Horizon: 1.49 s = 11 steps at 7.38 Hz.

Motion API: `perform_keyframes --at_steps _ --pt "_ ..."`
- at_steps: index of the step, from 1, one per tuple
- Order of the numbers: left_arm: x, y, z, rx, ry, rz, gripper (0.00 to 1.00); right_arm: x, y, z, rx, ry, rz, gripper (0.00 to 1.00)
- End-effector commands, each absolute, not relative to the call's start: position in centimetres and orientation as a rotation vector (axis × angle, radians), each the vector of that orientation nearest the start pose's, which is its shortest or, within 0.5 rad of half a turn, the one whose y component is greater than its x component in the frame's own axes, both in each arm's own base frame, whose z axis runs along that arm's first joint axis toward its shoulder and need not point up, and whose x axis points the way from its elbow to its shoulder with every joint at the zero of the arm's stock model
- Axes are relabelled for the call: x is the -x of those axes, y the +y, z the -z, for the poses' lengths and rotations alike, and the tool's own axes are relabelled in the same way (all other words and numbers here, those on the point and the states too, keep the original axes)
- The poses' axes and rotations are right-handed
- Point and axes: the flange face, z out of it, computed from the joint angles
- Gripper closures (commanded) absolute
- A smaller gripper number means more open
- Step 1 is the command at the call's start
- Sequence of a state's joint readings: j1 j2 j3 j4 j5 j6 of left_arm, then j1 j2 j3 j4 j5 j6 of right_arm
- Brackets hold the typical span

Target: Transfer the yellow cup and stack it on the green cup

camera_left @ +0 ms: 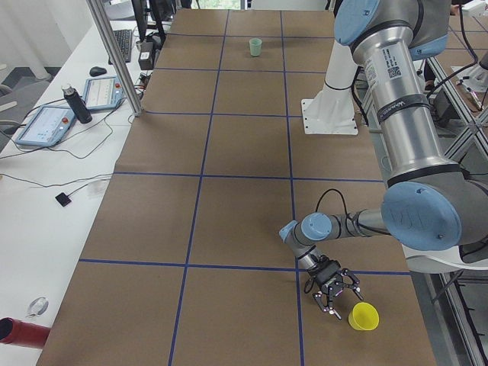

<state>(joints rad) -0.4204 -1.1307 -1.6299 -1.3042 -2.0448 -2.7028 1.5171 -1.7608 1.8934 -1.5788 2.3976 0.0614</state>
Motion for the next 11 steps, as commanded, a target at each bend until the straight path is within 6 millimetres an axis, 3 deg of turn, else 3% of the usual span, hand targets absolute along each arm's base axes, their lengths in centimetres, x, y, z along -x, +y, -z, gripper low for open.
perform_keyframes --at_steps 1,4,8,9,11 --pt "-14.9 -16.1 -83.5 0.246 -0.876 1.622 0.01 -3.6 -41.6 -56.9 -0.062 -0.831 0.044 0.01" --pt "-13.4 -15.2 -86.9 0.259 -0.893 1.626 0.01 -2.7 -41.6 -55.8 -0.072 -0.833 0.074 0.01" --pt "-12.6 -14.8 -88.3 0.269 -0.904 1.629 0.01 -2.2 -41.6 -55.6 -0.071 -0.833 0.086 0.01" --pt "-12.6 -14.8 -88.3 0.271 -0.904 1.629 0.13 -2.2 -41.6 -55.6 -0.071 -0.833 0.086 0.01" --pt "-12.5 -14.7 -88.5 0.27 -0.911 1.63 0.63 -2.5 -41.5 -55.3 -0.078 -0.833 0.084 0.01"
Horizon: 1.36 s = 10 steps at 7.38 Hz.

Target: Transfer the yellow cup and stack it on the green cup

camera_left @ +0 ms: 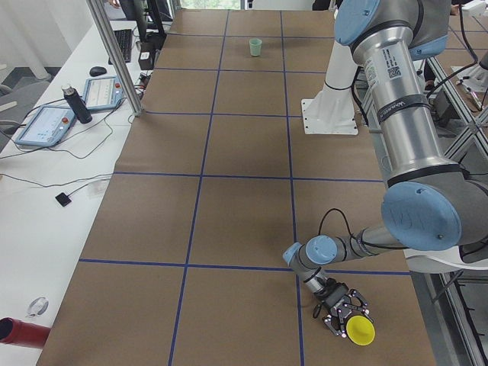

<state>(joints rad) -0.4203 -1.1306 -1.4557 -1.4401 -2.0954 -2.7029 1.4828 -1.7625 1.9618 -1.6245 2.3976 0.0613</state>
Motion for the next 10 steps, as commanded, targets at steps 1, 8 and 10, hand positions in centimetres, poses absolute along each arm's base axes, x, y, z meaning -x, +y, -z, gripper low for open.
perform_keyframes --at_steps 1,8,10 --pt "-12.4 -14.7 -88.5 0.271 -0.911 1.626 0.76 -2.5 -41.5 -55.3 -0.078 -0.833 0.084 0.01" --pt "-1.8 -11.2 -86.5 0.248 -0.905 1.422 0.98 -3.2 -40.3 -51.3 -0.058 -0.83 0.058 0.01" --pt "-0.5 -16.5 -83.3 0.142 -0.697 1.381 0.98 -3.3 -40.2 -51.3 -0.059 -0.83 0.055 0.01"
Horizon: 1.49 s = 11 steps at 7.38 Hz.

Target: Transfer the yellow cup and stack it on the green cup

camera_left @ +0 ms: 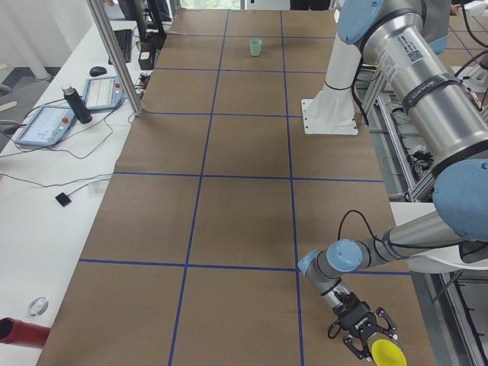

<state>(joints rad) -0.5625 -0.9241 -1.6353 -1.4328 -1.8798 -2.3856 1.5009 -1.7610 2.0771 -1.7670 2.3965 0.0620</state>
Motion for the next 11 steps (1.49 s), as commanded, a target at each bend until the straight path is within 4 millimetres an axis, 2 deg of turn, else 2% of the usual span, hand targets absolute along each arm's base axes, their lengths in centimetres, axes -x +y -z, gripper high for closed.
perform_keyframes --at_steps 1,2,4,5,6,7,9,10,11 --pt "-1.7 -21.2 -81.7 0.094 -0.592 1.35 0.98 -3.6 -40.2 -51.3 -0.062 -0.83 0.047 0.01" --pt "-3.0 -25.7 -80.2 0.059 -0.511 1.314 0.98 -4.2 -39.8 -51.5 -0.063 -0.829 0.033 0.01" --pt "-4.2 -32.3 -77.1 0.001 -0.401 1.257 0.98 -4.6 -40.1 -51.5 -0.068 -0.824 0.021 0.01" --pt "-4.6 -36.6 -74.6 -0.045 -0.339 1.224 0.98 -4.6 -40.1 -51.5 -0.068 -0.824 0.021 0.01" --pt "-4.9 -39.7 -72.5 -0.065 -0.285 1.177 0.98 -4.6 -40.0 -51.5 -0.068 -0.824 0.021 0.01" --pt "-5.8 -44.0 -69.3 -0.097 -0.214 1.113 0.98 -4.6 -40.0 -51.6 -0.066 -0.823 0.019 0.01" --pt "-9.9 -52.3 -60.3 -0.211 -0.059 1.014 0.97 -4.6 -40.0 -51.7 -0.065 -0.822 0.018 0.01" --pt "-11.3 -55.9 -55.2 -0.304 -0.007 1.005 0.97 -4.6 -40.4 -51.8 -0.063 -0.822 0.018 0.01" --pt "-13.3 -58.6 -51.3 -0.345 0.039 0.943 0.97 -4.6 -40.5 -51.9 -0.061 -0.822 0.016 0.01"
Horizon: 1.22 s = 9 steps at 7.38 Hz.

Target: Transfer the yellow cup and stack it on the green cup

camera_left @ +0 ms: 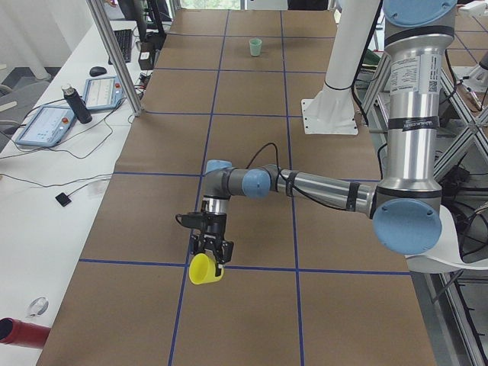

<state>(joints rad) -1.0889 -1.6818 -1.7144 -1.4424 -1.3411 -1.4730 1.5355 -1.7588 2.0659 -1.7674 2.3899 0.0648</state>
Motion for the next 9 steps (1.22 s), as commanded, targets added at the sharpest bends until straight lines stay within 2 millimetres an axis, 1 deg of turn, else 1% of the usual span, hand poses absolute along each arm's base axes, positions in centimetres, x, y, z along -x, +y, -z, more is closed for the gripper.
perform_keyframes --at_steps 1,2,3,4,5,6,7,8,9 --pt "-15.3 -59.9 -47.7 -0.386 0.091 0.883 0.97 -4.6 -40.5 -51.6 -0.067 -0.827 0.018 0.01" --pt "-17.9 -60.1 -45.9 -0.433 0.161 0.851 0.97 -4.5 -41.3 -50.6 -0.09 -0.831 0.028 0.01" --pt "-19.0 -60.1 -44.1 -0.493 0.248 0.816 0.97 -4.5 -41.9 -49.9 -0.107 -0.826 0.036 0.01" --pt "-19.9 -60.1 -42.7 -0.553 0.31 0.74 0.97 -4.5 -42.1 -49.2 -0.122 -0.829 0.04 0.01" --pt "-20.2 -60.2 -41.1 -0.633 0.398 0.686 0.97 -4.5 -42.7 -48.2 -0.145 -0.829 0.05 0.01" --pt "-21.0 -60.0 -39.5 -0.697 0.48 0.652 0.97 -4.5 -43.7 -47.0 -0.168 -0.838 0.058 0.01" --pt "-23.0 -59.2 -38.4 -0.72 0.561 0.616 0.97 -4.5 -43.7 -47.9 -0.141 -0.842 0.027 0.01" --pt "-25.4 -58.1 -37.3 -0.756 0.63 0.545 0.97 -4.4 -43.9 -47.5 -0.135 -0.851 0.003 0.01" --pt "-27.1 -57.7 -35.0 -0.81 0.68 0.471 0.97 -3.3 -44.7 -47.4 -0.13 -0.862 0.025 0.01"
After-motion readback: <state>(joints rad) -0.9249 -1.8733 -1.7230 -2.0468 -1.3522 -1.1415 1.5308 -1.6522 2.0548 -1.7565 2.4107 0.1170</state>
